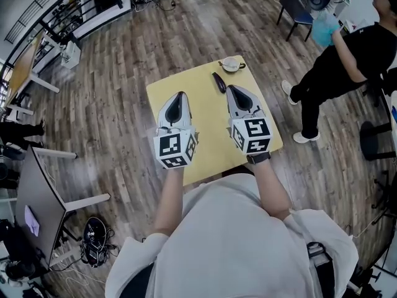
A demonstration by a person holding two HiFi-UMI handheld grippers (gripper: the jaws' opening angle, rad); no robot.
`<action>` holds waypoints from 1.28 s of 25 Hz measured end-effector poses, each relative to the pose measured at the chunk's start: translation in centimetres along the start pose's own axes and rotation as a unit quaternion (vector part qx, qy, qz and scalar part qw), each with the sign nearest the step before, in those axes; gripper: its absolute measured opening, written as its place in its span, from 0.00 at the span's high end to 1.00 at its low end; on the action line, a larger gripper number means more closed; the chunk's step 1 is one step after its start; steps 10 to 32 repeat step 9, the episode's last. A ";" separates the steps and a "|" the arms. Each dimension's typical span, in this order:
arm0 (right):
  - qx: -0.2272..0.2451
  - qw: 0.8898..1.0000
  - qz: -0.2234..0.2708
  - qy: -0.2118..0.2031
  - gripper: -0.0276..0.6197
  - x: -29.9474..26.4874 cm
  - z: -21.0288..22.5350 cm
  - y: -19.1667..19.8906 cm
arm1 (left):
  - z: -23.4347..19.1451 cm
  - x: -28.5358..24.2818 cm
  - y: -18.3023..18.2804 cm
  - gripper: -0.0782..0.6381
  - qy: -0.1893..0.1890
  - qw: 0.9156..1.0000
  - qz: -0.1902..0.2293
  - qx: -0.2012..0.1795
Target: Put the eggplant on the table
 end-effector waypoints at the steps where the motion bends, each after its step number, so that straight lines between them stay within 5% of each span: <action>1: 0.002 1.000 -0.001 0.002 0.94 0.0 0.1 0.0 | 0.1 -0.1 0.1 0.88 0.000 1.000 -0.001 -0.001; 9: 0.005 0.999 -0.033 0.002 0.94 -0.1 -0.7 1.8 | -0.8 0.0 2.7 0.88 -0.018 0.999 -0.038 -0.014; 32: 0.005 0.999 -0.033 0.002 0.94 -0.1 -0.7 1.8 | -0.8 0.0 2.7 0.88 -0.018 0.999 -0.038 -0.014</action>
Point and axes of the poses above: the fingertips, and each gripper's own axes: x backward along the fingers, z to its right, y out of its underside, the point moved 6 cm from there along x, backward along the fingers, and after that the axes turned 6 degrees about -y, right-handed, at the moved point
